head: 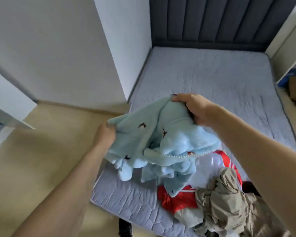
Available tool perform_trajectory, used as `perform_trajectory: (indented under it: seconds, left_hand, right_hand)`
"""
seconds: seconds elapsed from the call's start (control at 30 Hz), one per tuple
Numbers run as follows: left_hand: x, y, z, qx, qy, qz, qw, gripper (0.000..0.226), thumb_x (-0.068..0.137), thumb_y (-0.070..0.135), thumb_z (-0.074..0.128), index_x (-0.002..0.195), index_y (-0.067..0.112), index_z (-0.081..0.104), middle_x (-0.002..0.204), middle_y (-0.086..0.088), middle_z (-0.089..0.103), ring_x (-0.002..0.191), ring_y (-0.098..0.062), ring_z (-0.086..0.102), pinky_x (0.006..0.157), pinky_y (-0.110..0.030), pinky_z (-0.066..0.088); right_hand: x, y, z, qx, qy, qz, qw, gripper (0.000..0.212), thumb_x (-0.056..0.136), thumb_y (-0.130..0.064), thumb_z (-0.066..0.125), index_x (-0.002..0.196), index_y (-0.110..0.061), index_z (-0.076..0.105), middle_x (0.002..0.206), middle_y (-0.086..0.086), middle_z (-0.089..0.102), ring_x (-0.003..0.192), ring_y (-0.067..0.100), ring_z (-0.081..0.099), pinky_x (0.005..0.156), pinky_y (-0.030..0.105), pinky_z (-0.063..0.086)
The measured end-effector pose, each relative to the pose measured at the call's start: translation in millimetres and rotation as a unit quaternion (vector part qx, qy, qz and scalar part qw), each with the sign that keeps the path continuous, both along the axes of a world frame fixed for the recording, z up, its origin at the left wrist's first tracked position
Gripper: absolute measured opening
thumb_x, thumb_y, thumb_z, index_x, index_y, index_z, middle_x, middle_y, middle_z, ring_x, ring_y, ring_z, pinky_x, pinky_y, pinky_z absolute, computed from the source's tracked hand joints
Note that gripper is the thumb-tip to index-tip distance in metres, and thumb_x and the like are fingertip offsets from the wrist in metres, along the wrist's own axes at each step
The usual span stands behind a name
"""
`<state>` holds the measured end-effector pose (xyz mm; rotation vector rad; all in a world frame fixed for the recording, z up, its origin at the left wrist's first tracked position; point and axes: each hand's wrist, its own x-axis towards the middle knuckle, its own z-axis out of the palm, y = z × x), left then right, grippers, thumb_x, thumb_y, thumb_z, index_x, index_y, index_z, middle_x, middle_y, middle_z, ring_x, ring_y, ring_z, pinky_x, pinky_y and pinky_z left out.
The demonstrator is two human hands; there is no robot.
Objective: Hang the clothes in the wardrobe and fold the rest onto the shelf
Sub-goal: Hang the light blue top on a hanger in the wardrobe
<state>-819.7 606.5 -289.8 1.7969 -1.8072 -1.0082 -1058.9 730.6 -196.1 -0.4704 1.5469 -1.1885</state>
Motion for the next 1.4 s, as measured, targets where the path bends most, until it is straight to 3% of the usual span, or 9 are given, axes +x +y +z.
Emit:
perform_trajectory:
  seconds: [0.2,0.33,0.47,0.57,0.67,0.93,1.1,1.23,1.4]
  left_hand:
    - [69.5,3.6,85.8,0.033,0.176,-0.182,0.967,0.048,0.083,0.016,0.063,0.123,0.032,0.042,0.125,0.004,0.049,0.116,-0.016,0.052,0.087,-0.031,0.048]
    - [131.6,18.5,118.5,0.101,0.066,-0.343,0.931,0.093,0.066,0.025,0.074,0.138,0.051,0.021,0.138,0.024,0.033,0.126,0.004,0.039,0.089,-0.012,0.039]
    - [165.6,19.9,122.1,-0.045,-0.032,-0.272,0.961,0.081,0.076,0.04,0.074,0.141,0.039,0.026,0.136,0.022,0.022,0.122,-0.002,0.037,0.098,-0.026,0.037]
    - [196.8,-2.0,134.5,-0.101,0.058,-0.204,0.972,0.027,0.09,0.037,0.053,0.114,0.024,0.058,0.117,0.004,0.057,0.099,-0.011,0.057,0.086,-0.035,0.049]
    - [239.3,-31.5,175.8,-0.119,0.213,-0.078,0.967,0.021,0.088,0.015,0.041,0.083,0.012,0.062,0.075,-0.006,0.065,0.069,-0.017,0.058,0.064,-0.036,0.048]
    - [327.8,-113.9,295.8,-0.136,0.384,0.095,0.908,0.024,0.096,0.022,0.04,0.089,0.015,0.061,0.09,-0.007,0.062,0.077,-0.018,0.06,0.066,-0.027,0.048]
    - [385.8,-163.4,325.9,-0.173,0.377,0.146,0.898,0.023,0.097,0.02,0.042,0.078,0.019,0.055,0.082,-0.002,0.062,0.069,-0.014,0.057,0.059,-0.023,0.046]
    - [434.6,-206.0,321.5,-0.197,0.359,0.203,0.89,0.023,0.096,0.019,0.044,0.074,0.02,0.054,0.077,0.001,0.059,0.072,-0.014,0.058,0.057,-0.023,0.044]
    - [513.1,-264.2,319.3,-0.256,0.3,0.281,0.875,0.027,0.096,0.017,0.044,0.07,0.018,0.049,0.072,0.001,0.052,0.066,-0.012,0.051,0.052,-0.021,0.038]
  right_hand:
    - [80.0,-64.3,84.4,-0.088,-0.029,0.037,0.995,0.013,0.09,-0.018,0.057,0.09,-0.008,0.065,0.08,0.008,0.067,0.065,0.019,0.066,0.065,0.03,0.057]
    - [140.8,-100.7,112.2,-0.101,-0.02,0.059,0.993,0.011,0.092,-0.016,0.056,0.086,-0.008,0.061,0.073,0.007,0.063,0.063,0.019,0.062,0.061,0.028,0.056]
    - [198.1,-138.6,130.8,-0.118,-0.039,0.059,0.991,0.011,0.092,-0.013,0.054,0.085,-0.008,0.059,0.066,0.006,0.064,0.056,0.018,0.064,0.054,0.024,0.056]
    - [242.5,-163.1,151.1,-0.114,-0.002,0.069,0.991,0.013,0.093,-0.014,0.054,0.083,-0.007,0.058,0.073,0.008,0.062,0.063,0.019,0.061,0.058,0.027,0.055]
    - [284.2,-183.6,169.0,-0.091,0.072,0.077,0.99,0.018,0.092,-0.022,0.058,0.082,-0.007,0.057,0.074,0.009,0.06,0.063,0.021,0.059,0.06,0.032,0.052]
    - [388.0,-250.7,178.7,-0.125,0.108,0.206,0.965,0.038,0.096,-0.041,0.047,0.095,-0.007,0.062,0.084,0.007,0.062,0.07,0.021,0.058,0.07,0.032,0.048]
    - [452.3,-277.3,157.5,-0.143,0.061,0.427,0.891,0.061,0.06,-0.051,0.067,0.109,-0.016,0.063,0.109,0.006,0.063,0.1,0.024,0.055,0.104,0.044,0.036]
    - [504.0,-309.0,150.0,-0.163,0.052,0.552,0.816,0.067,0.069,-0.058,0.067,0.126,-0.024,0.06,0.127,-0.003,0.062,0.118,0.02,0.056,0.105,0.043,0.039]
    - [589.4,-372.9,128.5,-0.139,0.288,0.586,0.744,0.033,0.086,-0.029,0.065,0.117,-0.017,0.06,0.112,-0.001,0.068,0.101,0.018,0.065,0.093,0.032,0.051]
